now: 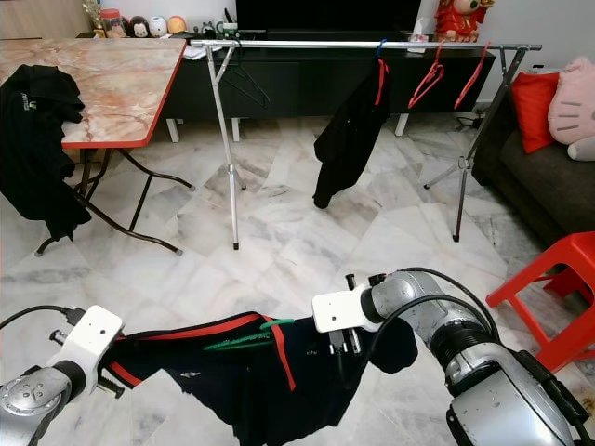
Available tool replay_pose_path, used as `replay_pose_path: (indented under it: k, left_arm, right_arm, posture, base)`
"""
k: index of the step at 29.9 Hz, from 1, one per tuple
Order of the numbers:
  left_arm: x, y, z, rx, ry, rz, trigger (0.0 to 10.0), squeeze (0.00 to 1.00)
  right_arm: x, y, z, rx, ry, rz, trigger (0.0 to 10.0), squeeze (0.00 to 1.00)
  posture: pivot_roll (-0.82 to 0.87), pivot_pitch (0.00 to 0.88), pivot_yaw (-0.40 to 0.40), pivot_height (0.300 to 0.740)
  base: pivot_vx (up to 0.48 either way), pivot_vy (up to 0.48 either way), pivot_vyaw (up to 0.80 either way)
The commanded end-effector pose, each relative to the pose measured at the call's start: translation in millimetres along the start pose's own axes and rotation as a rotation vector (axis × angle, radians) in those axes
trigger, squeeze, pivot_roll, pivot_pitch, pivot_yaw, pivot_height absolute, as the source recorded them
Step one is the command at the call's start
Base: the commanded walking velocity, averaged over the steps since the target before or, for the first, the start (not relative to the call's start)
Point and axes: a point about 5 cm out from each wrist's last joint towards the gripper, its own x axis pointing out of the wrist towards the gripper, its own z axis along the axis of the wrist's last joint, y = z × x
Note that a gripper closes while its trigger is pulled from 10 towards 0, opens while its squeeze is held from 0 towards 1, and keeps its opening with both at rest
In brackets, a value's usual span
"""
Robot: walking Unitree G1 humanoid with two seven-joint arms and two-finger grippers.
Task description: Hang hanger
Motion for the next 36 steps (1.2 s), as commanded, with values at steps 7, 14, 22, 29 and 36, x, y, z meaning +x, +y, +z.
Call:
replay_pose_path:
  k: [7,14,22,29,36]
  left_arm:
    - [-3.7,-17.4,-23.6,0.061,0.15,-0.122,10.0,0.0]
    - [3.4,-21.5,-30.4,0.046,0.188,-0.088,10.0,0.0]
    - [14.3,-20.8,-21.7,-0.016,0.113,-0.01,10.0,0.0]
    - [15.1,-9.1,-18.3,-0.021,0.08,0.062,10.0,1.0]
    - [15.0,-3.0,-16.1,-0.042,0.061,0.095,10.0,1.0]
  right_arm:
    - [-6.4,-10.5,-2.6,0.051,-0.006,-0.069,0.0,0.0]
    - [-6.5,-9.5,7.4,0.112,-0.144,-0.018,0.0,0.0]
    - [-9.3,0.9,7.6,0.142,-0.213,0.125,0.0,0.0]
    - [-10.6,11.3,4.5,0.148,-0.217,0.237,0.0,0.0]
    - [-10.0,13.5,3.0,0.147,-0.207,0.242,0.0,0.0]
  posture:
    - [0.01,0.0,-0.042,0.74]
    - [0.01,0.0,-0.043,0.74]
    - [0.0,0.0,-0.042,0.74]
    - [0.0,0.0,-0.041,0.74]
    - [0.01,0.0,-0.041,0.74]
  base:
    - [0.0,0.0,0.0]
    - [0.0,0.0,0.0]
    - [0.0,0.0,0.0]
    - [0.0,0.0,0.0]
    - [0.0,0.0,0.0]
